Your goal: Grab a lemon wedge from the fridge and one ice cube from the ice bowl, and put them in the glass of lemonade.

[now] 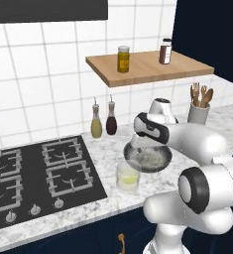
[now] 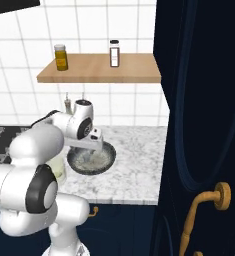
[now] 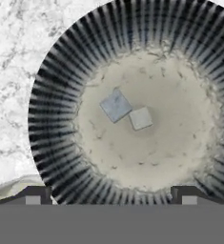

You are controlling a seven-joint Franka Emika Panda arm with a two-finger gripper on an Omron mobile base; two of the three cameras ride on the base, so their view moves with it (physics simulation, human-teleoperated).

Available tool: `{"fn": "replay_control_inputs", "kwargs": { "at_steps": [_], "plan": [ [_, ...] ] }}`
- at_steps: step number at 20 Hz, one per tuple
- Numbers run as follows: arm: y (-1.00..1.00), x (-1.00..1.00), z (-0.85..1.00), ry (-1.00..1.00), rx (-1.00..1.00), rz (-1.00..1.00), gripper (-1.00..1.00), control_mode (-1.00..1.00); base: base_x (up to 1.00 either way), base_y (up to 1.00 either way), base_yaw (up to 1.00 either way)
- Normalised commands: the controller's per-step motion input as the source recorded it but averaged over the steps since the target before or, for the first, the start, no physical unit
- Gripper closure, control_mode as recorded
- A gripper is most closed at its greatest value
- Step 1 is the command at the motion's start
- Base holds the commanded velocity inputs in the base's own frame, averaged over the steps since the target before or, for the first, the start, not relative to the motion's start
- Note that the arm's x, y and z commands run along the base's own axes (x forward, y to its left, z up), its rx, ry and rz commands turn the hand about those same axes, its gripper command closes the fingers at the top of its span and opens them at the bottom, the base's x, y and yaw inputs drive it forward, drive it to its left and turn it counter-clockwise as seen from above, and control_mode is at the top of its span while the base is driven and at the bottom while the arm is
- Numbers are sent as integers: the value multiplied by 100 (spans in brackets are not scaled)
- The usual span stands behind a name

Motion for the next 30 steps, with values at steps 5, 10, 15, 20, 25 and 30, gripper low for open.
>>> {"fn": "replay_control_inputs", "kwargs": {
  "at_steps": [5,10,15,20,25,30],
  "plan": [
    [16,12,-60,-9,6,-28,-100,-100,0,0,0],
    [5,18,-40,-4,-4,-38,-100,-100,0,0,0],
    [0,17,-5,1,0,-16,-100,-100,0,0,0],
    [2,58,-2,12,0,-9,-100,-100,0,0,0],
    [0,25,-16,18,0,-10,-100,-100,0,0,0],
    [1,-1,-56,31,-1,-16,-100,-100,0,0,0]
  ]
}}
